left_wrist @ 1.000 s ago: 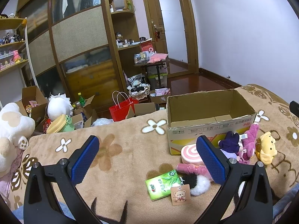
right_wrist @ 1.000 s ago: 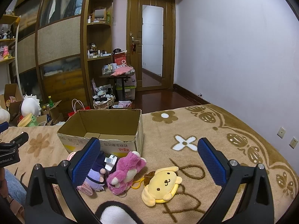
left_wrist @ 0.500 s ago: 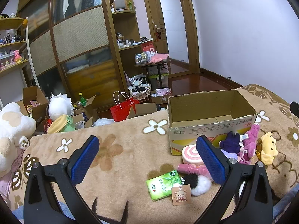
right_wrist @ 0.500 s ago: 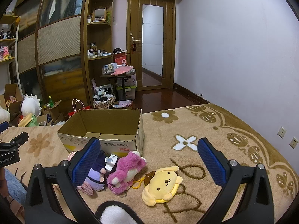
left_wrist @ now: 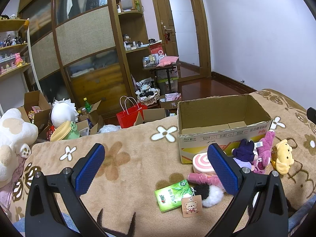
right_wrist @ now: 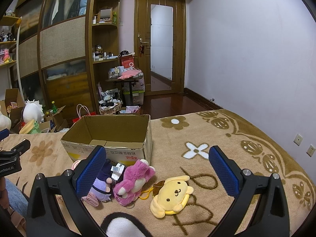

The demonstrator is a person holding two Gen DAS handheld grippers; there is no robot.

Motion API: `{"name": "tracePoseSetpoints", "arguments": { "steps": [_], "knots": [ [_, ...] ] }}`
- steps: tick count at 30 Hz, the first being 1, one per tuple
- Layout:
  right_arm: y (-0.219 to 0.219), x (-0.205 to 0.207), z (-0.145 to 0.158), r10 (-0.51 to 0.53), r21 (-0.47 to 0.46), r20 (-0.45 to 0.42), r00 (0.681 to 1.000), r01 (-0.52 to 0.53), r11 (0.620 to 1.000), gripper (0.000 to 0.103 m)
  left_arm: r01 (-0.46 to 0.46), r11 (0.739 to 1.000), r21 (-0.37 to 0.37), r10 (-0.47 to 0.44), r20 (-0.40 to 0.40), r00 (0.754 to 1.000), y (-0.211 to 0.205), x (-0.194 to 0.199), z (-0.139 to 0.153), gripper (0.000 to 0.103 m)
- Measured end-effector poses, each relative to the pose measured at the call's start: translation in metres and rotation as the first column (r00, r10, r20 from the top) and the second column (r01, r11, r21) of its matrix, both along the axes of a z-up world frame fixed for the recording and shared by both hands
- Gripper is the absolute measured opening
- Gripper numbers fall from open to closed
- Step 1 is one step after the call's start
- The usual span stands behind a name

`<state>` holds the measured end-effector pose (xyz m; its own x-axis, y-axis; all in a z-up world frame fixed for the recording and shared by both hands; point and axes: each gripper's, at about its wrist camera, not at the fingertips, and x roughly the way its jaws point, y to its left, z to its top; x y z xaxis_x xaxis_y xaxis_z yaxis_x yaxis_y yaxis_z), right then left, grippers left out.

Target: Organize soft objects

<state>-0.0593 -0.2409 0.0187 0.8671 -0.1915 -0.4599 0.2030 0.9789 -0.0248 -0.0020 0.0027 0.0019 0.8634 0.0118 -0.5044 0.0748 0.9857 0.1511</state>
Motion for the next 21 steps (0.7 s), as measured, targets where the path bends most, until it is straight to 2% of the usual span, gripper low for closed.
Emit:
{"name": "tracePoseSetpoints", "arguments": {
  "steps": [21],
  "knots": [
    [0.0,0.0001,-0.0003,0.0,0.002,-0.003,1.0,0.0,1.0,0.103,-0.004,1.0,0.002,0.004,0.002,1.0,0.0025,-0.001,-0.0005,0.103]
  ]
}}
